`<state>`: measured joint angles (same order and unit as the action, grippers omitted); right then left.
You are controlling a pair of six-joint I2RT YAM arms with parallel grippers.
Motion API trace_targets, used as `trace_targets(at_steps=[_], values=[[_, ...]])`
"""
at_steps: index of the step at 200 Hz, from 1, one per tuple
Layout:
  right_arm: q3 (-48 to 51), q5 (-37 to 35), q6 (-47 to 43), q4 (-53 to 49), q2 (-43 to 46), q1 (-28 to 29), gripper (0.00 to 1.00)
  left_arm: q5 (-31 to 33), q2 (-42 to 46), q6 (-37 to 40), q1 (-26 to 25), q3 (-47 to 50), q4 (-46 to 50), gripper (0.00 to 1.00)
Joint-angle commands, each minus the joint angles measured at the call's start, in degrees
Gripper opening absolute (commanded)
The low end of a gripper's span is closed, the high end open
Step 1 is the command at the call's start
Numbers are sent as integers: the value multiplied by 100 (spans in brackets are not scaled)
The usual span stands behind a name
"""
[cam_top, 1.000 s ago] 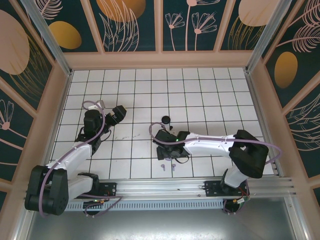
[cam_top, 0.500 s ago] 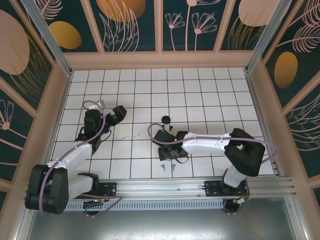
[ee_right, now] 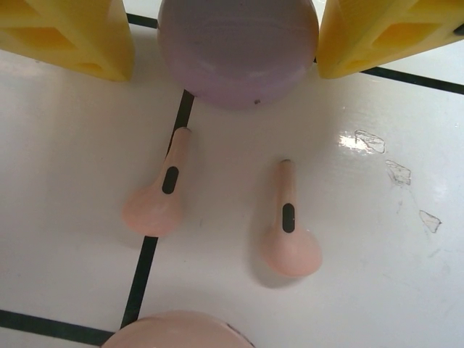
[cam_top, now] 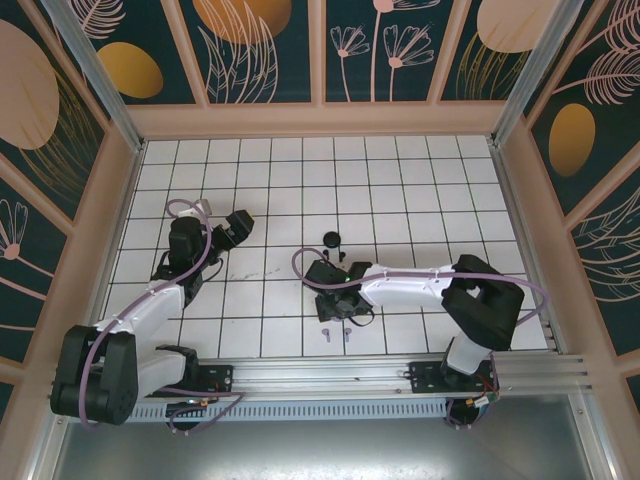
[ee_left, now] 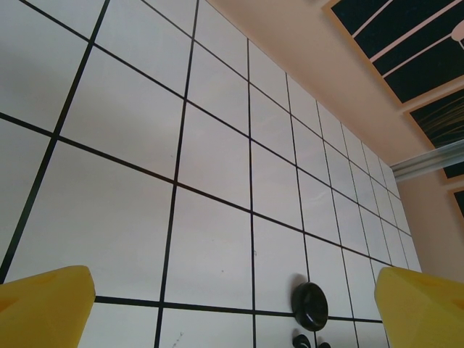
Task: Insert the wireless bluetooth earbuds into the charging case
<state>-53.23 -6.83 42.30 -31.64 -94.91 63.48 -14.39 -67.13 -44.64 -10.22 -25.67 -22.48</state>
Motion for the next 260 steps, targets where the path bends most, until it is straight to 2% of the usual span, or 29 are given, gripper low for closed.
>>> trace_targets(at_steps=[1,59,112,140,171,210,233,260], values=[[-125,76,-74,-14,-118,6,66,-37,-54,105,-42,-149,-12,99],[-152,85,-97,-39,-218,59,65,-28,-61,116,-42,-158,-20,99],[-183,112,-106,-66,-255,109,58,-20,-123,117,-42,-191,-11,99],[-233,95,-111,-122,-250,146,51,-11,-120,121,-42,-194,-13,99],[-368,70,-147,-265,-163,157,37,-1,-141,118,-42,-226,7,98],[-914,-146,-204,-738,265,147,36,20,-147,122,-42,-263,13,99],[-1344,-162,-350,-844,466,-9,36,89,-140,119,-42,-279,-24,99],[-1941,-56,-695,-730,398,-515,36,156,-192,112,-42,-191,-224,99]])
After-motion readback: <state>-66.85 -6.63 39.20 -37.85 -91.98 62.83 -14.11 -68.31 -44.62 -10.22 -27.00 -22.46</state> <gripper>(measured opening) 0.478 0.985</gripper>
